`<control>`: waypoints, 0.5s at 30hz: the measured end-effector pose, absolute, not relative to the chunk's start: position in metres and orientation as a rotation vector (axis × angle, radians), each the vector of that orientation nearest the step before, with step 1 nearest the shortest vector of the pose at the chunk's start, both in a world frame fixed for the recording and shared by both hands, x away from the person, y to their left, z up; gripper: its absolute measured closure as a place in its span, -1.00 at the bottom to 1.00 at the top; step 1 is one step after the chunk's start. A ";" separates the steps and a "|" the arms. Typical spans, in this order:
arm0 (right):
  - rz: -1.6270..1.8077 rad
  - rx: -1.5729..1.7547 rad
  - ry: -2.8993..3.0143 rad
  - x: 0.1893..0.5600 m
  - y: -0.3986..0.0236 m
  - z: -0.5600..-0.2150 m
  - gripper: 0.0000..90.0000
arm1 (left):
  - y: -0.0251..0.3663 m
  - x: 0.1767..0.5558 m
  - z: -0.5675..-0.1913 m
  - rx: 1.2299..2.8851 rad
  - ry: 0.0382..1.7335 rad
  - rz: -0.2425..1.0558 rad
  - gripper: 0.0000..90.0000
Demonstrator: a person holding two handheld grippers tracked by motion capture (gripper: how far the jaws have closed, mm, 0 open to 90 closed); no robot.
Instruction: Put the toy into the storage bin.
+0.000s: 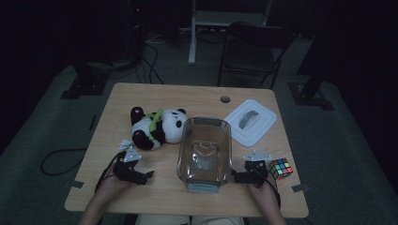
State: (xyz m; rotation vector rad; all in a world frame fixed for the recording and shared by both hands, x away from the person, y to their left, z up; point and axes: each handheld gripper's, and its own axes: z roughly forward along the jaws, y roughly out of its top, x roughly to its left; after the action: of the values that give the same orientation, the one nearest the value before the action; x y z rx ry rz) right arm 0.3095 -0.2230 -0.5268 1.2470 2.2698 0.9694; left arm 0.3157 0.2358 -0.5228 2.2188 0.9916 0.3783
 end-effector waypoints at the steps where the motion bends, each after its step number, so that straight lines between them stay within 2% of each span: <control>1: 0.969 1.247 2.270 0.310 -0.223 -0.527 -0.74 | 0.236 0.315 -0.521 2.225 0.997 0.364 -0.97; 3: 0.970 1.246 2.270 0.310 -0.223 -0.527 -0.74 | 0.237 0.314 -0.517 2.233 1.001 0.335 -0.92; 11: 0.970 1.246 2.270 0.310 -0.223 -0.527 -0.74 | 0.234 0.303 -0.484 2.220 0.906 0.332 -0.91; 15: 0.970 1.246 2.270 0.310 -0.223 -0.527 -0.74 | 0.232 0.302 -0.459 2.210 0.871 0.387 -0.90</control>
State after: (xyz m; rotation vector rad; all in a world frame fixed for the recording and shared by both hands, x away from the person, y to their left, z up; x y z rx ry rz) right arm 0.3098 -0.2231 -0.5268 1.2463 2.2705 0.9699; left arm 0.3022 0.2323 -0.4591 2.2104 0.8705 0.3871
